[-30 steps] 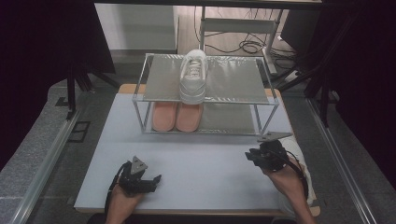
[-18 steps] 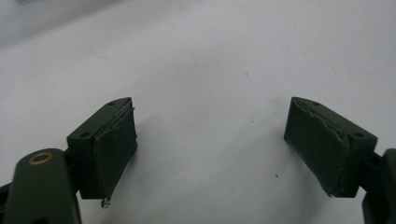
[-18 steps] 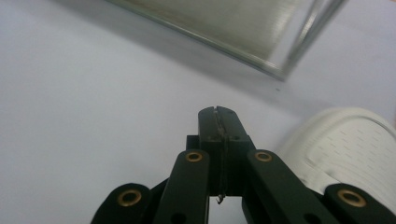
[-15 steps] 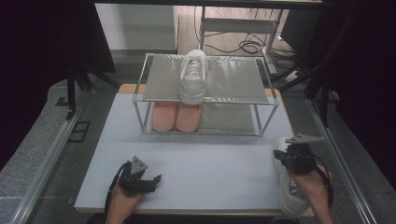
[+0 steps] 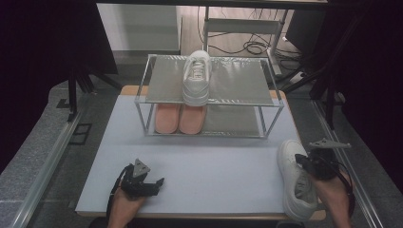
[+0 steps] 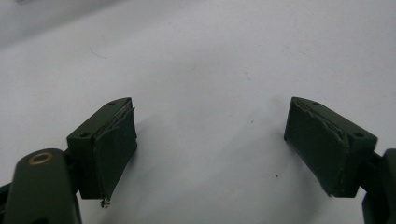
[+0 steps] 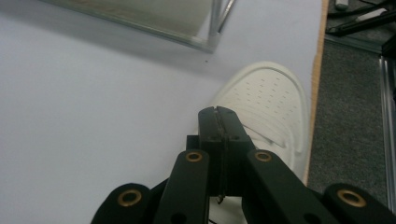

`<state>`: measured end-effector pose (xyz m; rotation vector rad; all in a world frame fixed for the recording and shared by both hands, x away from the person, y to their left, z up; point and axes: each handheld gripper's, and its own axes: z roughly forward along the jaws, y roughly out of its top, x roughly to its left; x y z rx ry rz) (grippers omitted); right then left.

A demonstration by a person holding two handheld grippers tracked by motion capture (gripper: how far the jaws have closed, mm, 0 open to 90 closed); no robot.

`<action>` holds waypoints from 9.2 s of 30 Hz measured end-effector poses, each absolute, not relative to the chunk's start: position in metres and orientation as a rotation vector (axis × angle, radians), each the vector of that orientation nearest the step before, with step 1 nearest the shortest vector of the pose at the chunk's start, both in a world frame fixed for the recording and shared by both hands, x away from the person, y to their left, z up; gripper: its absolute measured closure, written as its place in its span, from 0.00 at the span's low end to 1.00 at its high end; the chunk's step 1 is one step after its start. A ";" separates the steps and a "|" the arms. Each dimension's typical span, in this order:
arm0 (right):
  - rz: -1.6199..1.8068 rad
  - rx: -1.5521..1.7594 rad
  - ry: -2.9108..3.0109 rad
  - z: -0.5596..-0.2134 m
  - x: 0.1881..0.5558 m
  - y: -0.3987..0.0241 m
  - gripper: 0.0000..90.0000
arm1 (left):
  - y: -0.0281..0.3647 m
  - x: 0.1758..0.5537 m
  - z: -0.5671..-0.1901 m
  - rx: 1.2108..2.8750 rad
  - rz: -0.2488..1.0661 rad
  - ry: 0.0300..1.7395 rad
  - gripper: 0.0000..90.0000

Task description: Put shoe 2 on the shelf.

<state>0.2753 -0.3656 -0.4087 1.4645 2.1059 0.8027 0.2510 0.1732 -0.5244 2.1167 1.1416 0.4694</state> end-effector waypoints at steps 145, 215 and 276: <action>1.036 1.158 2.614 -0.474 0.304 -0.182 0.99 | 0.173 0.251 -0.525 2.114 0.467 1.144 0.19; 1.310 1.399 2.731 -0.439 0.284 -0.214 0.89 | 0.173 0.251 -0.524 2.115 0.464 1.145 0.19; 0.878 1.267 2.823 -0.431 0.274 -0.231 0.88 | 0.173 0.251 -0.525 2.113 0.465 1.146 0.19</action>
